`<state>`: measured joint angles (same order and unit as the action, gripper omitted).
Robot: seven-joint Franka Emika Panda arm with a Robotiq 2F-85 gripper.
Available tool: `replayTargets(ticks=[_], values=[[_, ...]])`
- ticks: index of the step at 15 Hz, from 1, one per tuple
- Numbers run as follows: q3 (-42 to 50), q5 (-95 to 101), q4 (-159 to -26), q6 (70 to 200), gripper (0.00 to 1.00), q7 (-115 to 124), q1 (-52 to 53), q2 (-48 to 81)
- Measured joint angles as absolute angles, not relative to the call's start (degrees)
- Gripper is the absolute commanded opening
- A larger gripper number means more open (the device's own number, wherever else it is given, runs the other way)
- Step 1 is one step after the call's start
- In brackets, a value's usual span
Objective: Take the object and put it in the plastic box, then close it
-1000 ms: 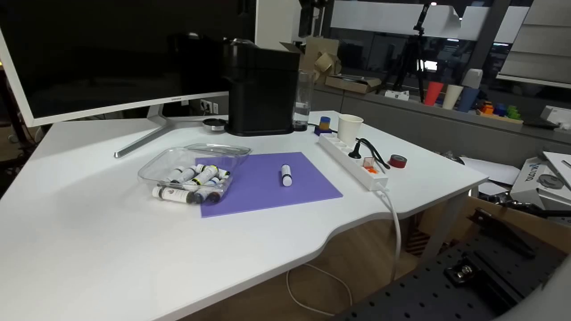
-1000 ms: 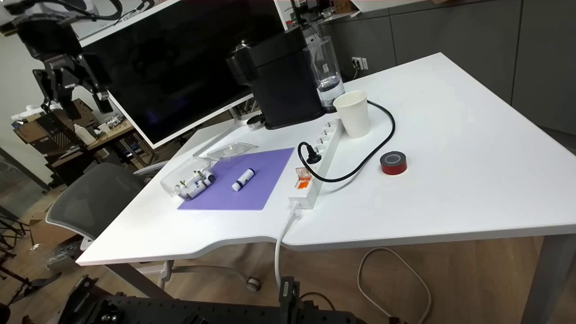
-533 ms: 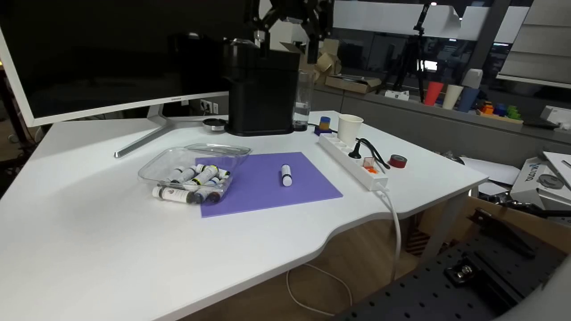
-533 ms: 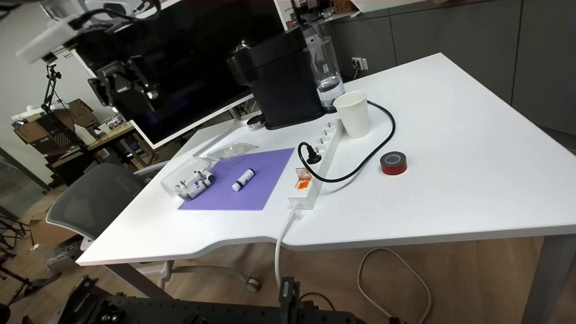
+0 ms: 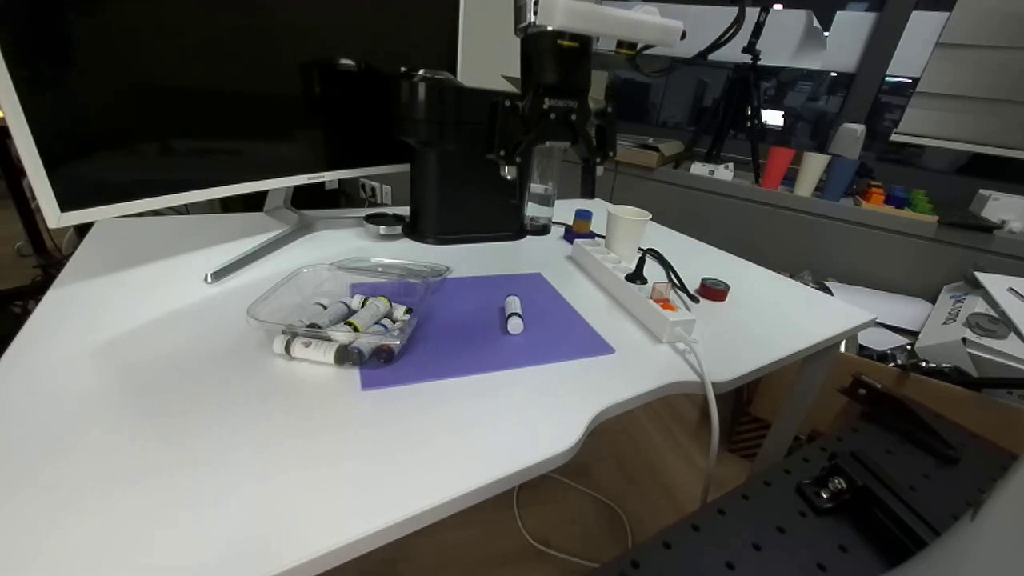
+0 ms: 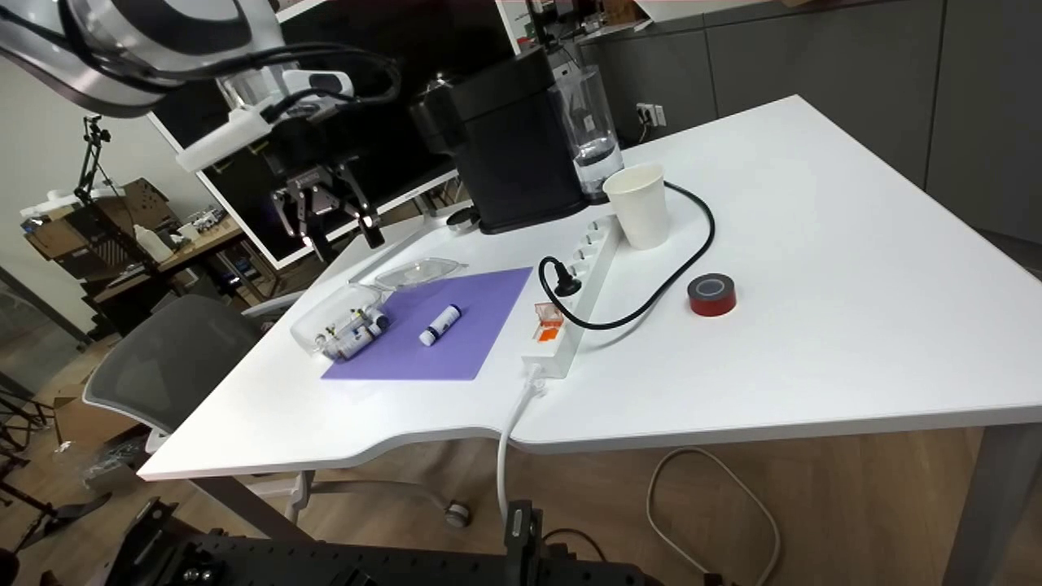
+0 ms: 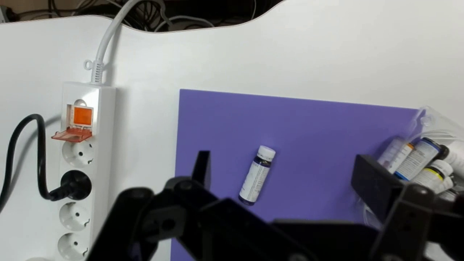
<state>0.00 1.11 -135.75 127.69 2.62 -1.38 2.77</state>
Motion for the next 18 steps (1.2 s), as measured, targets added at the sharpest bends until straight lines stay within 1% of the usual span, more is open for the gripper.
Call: replayTargets(ticks=[3,7,14,18], values=[[0.0,1.2,-134.5,128.3,1.0,3.4,-1.4,6.1],[0.1,0.9,-134.4,129.6,1.0,3.3,-1.3,6.8],[1.2,-2.5,-133.0,143.9,1.0,3.1,-2.0,17.2],[1.2,-2.5,-130.2,148.9,1.0,3.1,-1.9,23.4]])
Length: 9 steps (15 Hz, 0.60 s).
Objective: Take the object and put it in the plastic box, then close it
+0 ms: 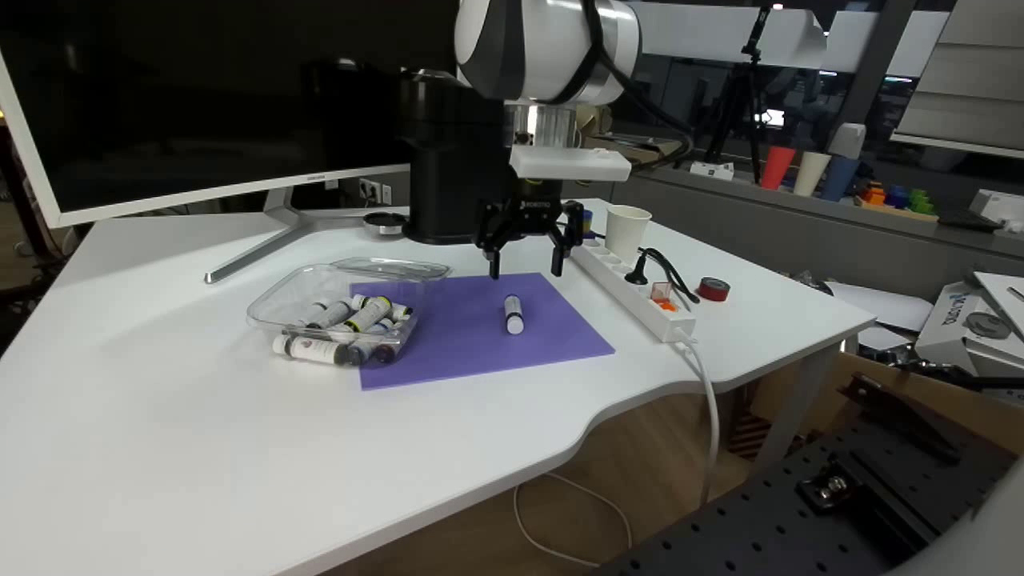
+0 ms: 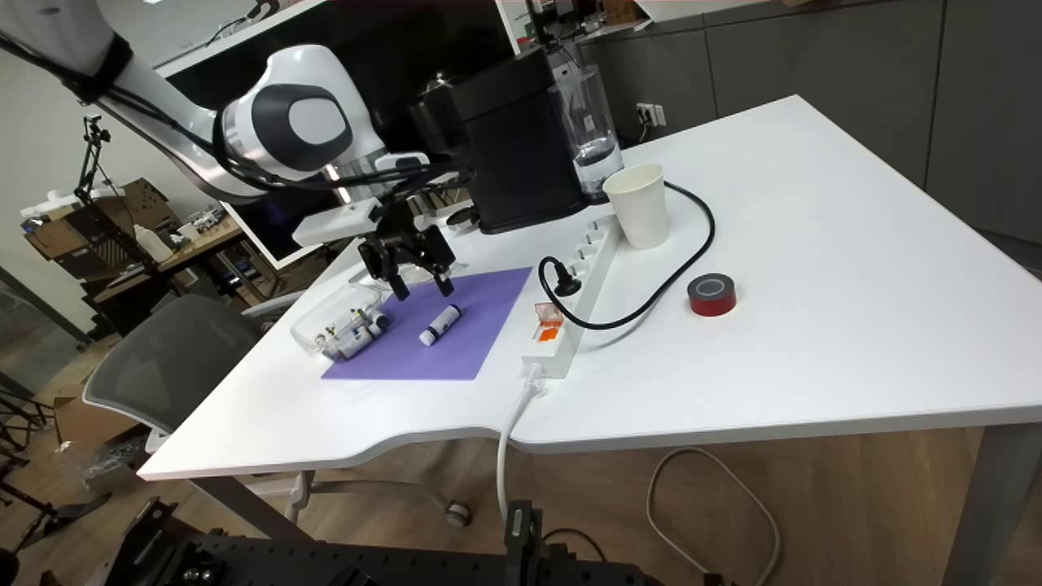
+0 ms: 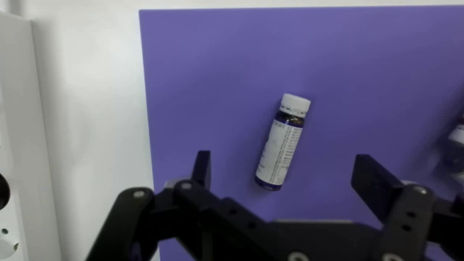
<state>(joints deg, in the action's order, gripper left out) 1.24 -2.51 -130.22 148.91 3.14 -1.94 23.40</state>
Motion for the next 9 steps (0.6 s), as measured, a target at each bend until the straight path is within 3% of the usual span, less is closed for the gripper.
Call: replayTargets(ticks=[1,2,3,9], values=[[1.2,-2.5,-129.5,149.5,1.0,3.1,-1.9,24.6],[1.2,-2.5,-128.7,149.9,0.75,3.1,-1.8,25.8],[1.2,-2.5,-128.0,150.0,0.74,3.1,-1.7,26.8],[0.9,-2.5,-125.0,150.0,0.31,3.1,-1.4,31.2]])
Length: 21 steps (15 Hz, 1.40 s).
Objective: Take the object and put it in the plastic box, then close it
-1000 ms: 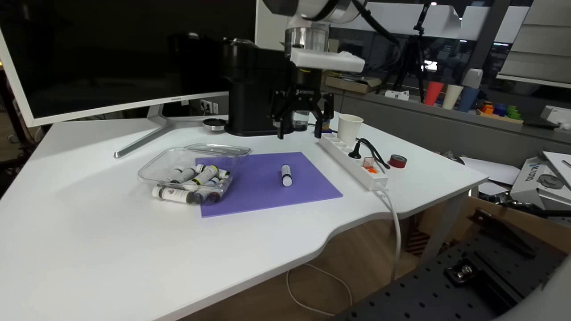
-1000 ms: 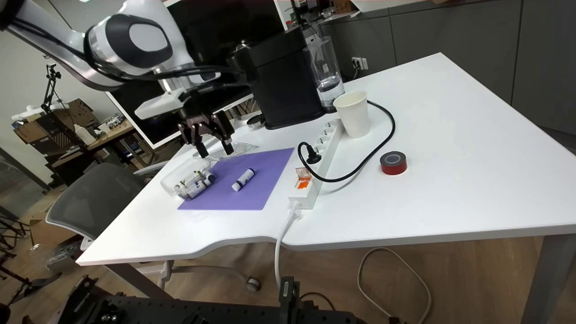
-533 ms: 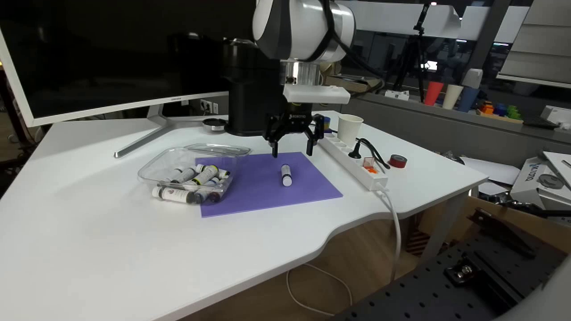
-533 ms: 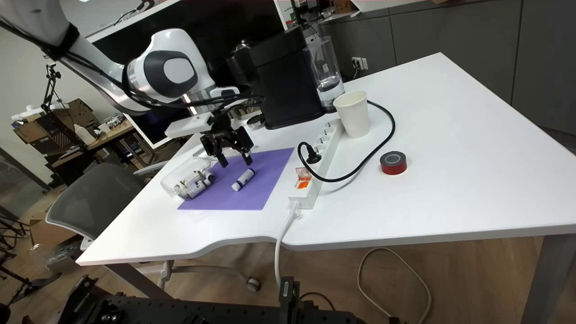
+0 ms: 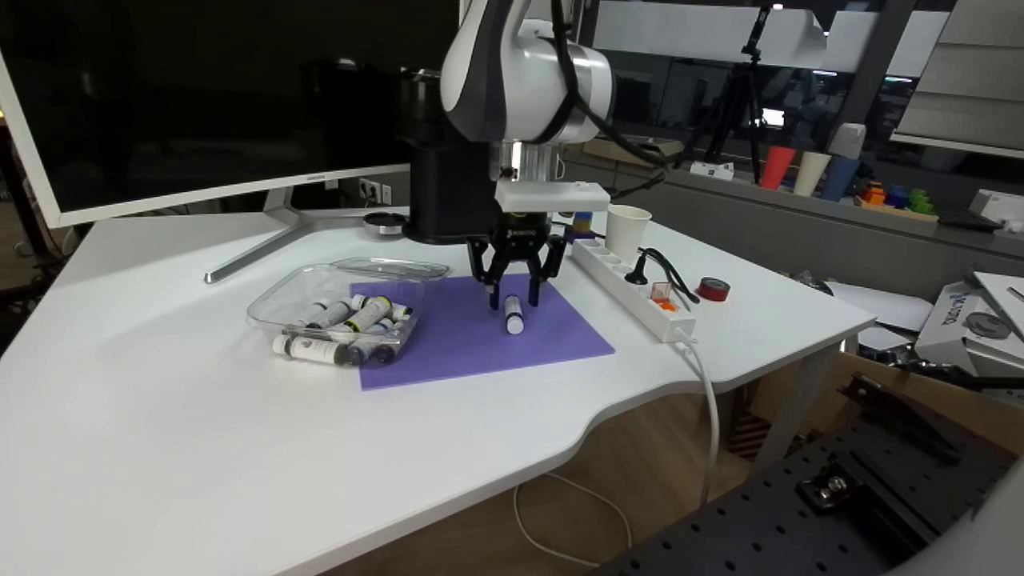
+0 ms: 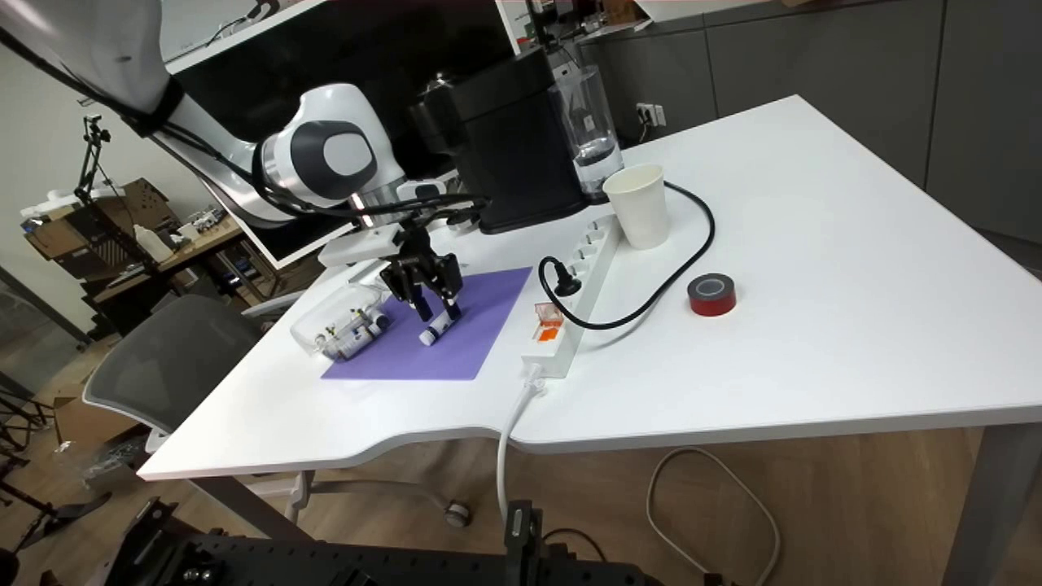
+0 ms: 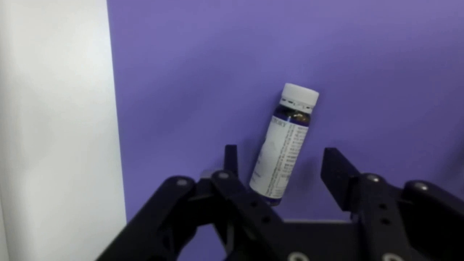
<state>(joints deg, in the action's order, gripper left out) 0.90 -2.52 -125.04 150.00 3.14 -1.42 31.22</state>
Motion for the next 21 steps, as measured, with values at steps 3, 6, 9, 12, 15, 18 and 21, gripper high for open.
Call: replayTargets(ticks=[3,6,9,12,15,18,21], values=[[0.8,-2.5,-124.2,150.0,0.11,3.1,-1.4,32.6],[0.6,-2.6,-123.7,149.9,0.07,3.1,-1.5,32.9],[-0.3,-2.9,-123.8,150.1,0.07,2.6,-1.4,31.8],[-1.8,-2.9,-124.7,149.9,0.07,1.6,-0.8,27.4],[-4.3,-3.7,-125.9,148.4,0.07,-0.9,-0.3,21.7],[-7.4,-6.4,-126.1,146.0,0.07,-5.0,-0.1,17.9],[-10.0,-9.2,-125.4,145.3,0.07,-9.1,0.4,17.6]])
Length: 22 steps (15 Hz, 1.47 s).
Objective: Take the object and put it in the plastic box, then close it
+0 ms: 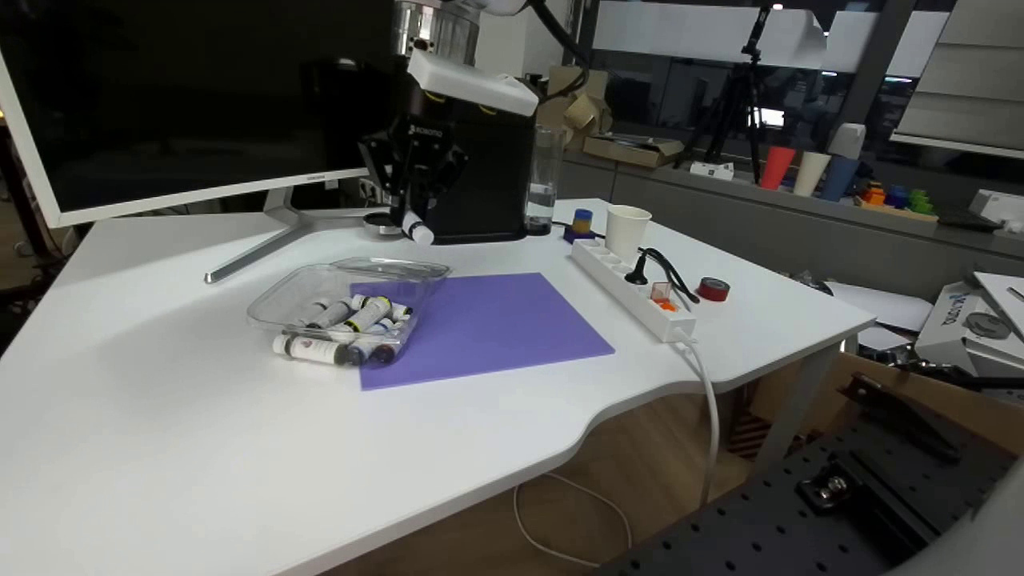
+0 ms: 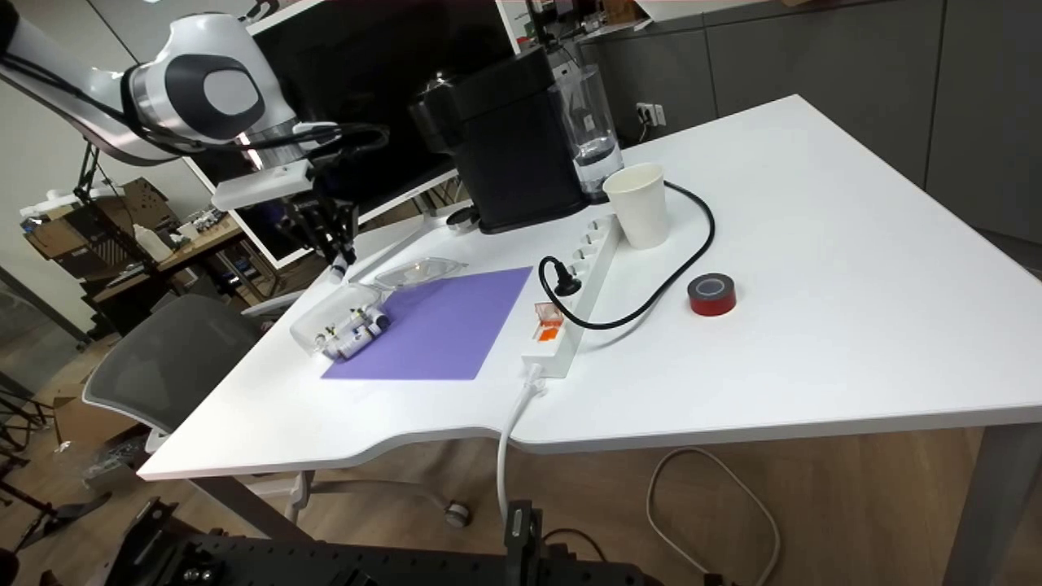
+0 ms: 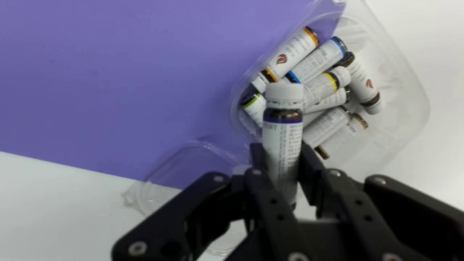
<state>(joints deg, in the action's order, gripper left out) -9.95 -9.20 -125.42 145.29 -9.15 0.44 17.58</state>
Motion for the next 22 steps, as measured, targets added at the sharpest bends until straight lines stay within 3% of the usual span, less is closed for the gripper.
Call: replayTargets(ticks=[10,11,12,14,20,22], values=[[-12.7,-10.0,-118.0,143.2,0.07,-12.7,3.8,26.4],[-12.7,-9.9,-117.4,142.7,0.18,-12.9,3.8,27.3],[-12.7,-9.9,-116.8,142.0,0.52,-13.2,3.8,28.2],[-12.5,-9.9,-115.5,140.8,0.57,-13.7,3.6,29.9],[-12.4,-10.9,-113.1,139.2,0.98,-14.4,2.4,32.5],[-13.4,-14.7,-113.2,138.3,1.0,-14.8,1.1,32.1]])
